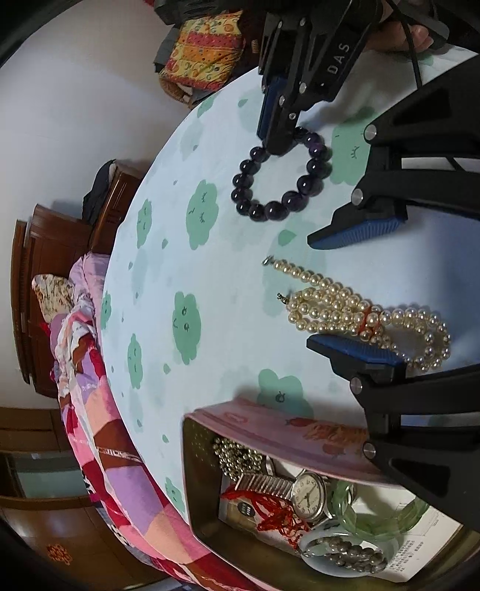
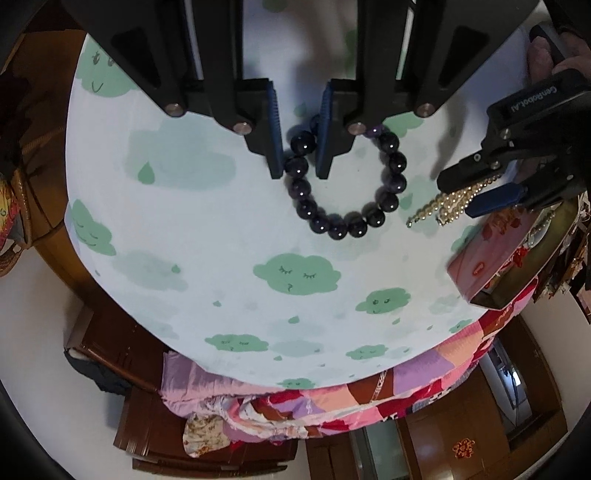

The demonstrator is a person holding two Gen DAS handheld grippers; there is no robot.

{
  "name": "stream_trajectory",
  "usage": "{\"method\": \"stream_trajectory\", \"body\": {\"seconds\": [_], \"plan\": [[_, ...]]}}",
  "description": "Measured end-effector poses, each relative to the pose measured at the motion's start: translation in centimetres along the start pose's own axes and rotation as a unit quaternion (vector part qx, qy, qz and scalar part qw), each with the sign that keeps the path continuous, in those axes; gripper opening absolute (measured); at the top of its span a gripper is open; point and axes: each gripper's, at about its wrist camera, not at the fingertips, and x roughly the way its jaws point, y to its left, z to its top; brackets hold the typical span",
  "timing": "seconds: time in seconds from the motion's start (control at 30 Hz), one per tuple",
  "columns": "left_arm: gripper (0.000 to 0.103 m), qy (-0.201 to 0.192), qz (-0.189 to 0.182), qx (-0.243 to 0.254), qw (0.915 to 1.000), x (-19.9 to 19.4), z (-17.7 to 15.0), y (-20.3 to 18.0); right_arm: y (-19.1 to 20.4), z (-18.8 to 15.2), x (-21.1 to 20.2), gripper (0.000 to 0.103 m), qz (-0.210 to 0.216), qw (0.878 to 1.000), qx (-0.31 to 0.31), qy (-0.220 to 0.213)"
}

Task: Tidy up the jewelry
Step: 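Grasp the black bead bracelet with the right gripper while the left grasps the pearl necklace, then carry the bead bracelet and pearl necklace over the tin box and open both grippers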

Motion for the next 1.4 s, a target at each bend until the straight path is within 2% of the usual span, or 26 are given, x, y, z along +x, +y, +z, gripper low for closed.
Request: {"method": "stream_trajectory", "body": {"seconds": [0.03,0.13,0.27,0.43,0.57,1.0,1.4], "plan": [[0.047,0.001,-0.003,0.005,1.0,0.0,-0.1,-0.2,0.2,0.0,0.1,0.019,-0.001,1.0,-0.001,-0.004],[0.025,0.002,-0.006,0.015,0.9999,-0.1,-0.1,-0.4,0.1,-0.2,0.0,0.017,0.006,1.0,0.006,-0.01],[0.006,-0.012,-0.009,0.015,0.9998,-0.9,-0.3,-0.4,0.0,-0.4,-0.2,0.016,0.037,0.999,0.017,-0.014],[0.005,-0.035,-0.001,0.012,0.9993,-2.5,-0.7,-0.6,0.4,-0.4,-1.5,0.016,0.065,0.997,0.019,-0.027],[0.005,-0.06,-0.009,0.005,0.9981,-4.5,-0.4,-0.5,0.7,-0.1,-3.1,0.016,0.075,0.996,0.017,-0.043],[0.005,-0.136,-0.017,-0.025,0.9903,-10.9,1.0,0.9,2.8,1.3,-7.3,0.016,0.091,0.992,-0.006,-0.087],[0.005,-0.169,-0.009,-0.052,0.9843,-14.1,1.4,3.1,5.5,2.8,-8.4,0.016,0.092,0.99,-0.045,-0.1]]}}
